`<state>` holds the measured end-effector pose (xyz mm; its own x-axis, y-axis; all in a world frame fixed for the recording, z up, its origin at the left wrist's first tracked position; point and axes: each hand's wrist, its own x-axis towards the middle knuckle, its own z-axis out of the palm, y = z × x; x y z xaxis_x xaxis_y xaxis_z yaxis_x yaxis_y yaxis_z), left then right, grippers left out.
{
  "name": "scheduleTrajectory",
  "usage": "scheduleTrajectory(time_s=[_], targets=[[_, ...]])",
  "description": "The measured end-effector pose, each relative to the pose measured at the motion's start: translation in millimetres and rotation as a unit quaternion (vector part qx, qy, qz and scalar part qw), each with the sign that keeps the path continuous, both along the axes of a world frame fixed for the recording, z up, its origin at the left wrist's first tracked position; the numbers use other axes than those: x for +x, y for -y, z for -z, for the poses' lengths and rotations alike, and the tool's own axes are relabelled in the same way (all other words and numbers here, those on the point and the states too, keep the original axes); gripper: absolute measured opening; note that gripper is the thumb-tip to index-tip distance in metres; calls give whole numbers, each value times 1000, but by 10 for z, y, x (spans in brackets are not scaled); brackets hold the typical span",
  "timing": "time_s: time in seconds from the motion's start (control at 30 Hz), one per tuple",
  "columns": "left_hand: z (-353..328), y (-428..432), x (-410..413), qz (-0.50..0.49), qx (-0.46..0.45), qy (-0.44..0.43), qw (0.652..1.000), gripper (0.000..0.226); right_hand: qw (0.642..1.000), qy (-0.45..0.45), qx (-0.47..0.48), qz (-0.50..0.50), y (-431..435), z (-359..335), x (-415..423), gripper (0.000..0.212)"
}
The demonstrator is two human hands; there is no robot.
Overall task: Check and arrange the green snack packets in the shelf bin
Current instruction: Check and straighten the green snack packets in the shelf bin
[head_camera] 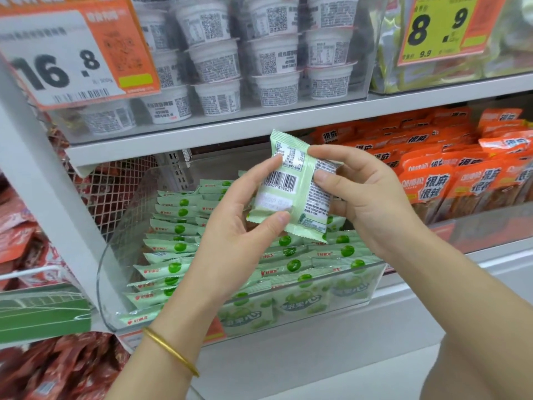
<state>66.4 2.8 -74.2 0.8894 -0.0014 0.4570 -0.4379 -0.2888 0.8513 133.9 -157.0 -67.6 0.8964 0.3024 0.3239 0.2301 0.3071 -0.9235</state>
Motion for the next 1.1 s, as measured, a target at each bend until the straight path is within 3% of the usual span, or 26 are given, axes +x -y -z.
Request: scheduleTrajectory(time_s=[0.17, 0.33, 0.43, 0.5, 0.57, 0.63, 0.77, 0.83, 0.9, 1.0, 1.1], targets=[[54, 53, 32, -72, -14, -36, 997, 43, 999, 16, -26, 20, 0, 13, -45, 25], [8, 124, 7, -114, 103, -110, 982, 87, 998, -20, 2, -61, 94, -55, -74, 23], [-13, 179, 14, -129, 148, -86, 977, 71, 995, -16, -15, -100, 185, -82, -94, 39], [-37, 192, 32, -119, 153, -68, 979, 58, 992, 63, -107, -32, 241, -81, -101, 41], [-111, 200, 43, -73, 133, -96, 984, 47, 950, 189, -236, 82, 311, -93, -71, 37], [-152, 186, 85, -4, 83, -129, 988, 39, 899, 276, -308, 146, 382, -146, -32, 26], [-114, 196, 201, 100, 16, -180, 978, 40, 860, 335, -369, 114, 404, -189, -8, 30], [-70, 197, 288, 78, 41, -162, 983, 39, 839, 344, -400, 130, 361, -153, 10, 28], [-31, 159, 368, -7, 128, -109, 986, 35, 791, 385, -436, 188, 332, -101, 56, 25], [34, 68, 430, -111, 272, -49, 955, 47, 744, 388, -498, 219, 319, -57, 107, 28], [104, 56, 474, -123, 276, -40, 952, 53, 697, 404, -558, 200, 288, 24, 130, 31]])
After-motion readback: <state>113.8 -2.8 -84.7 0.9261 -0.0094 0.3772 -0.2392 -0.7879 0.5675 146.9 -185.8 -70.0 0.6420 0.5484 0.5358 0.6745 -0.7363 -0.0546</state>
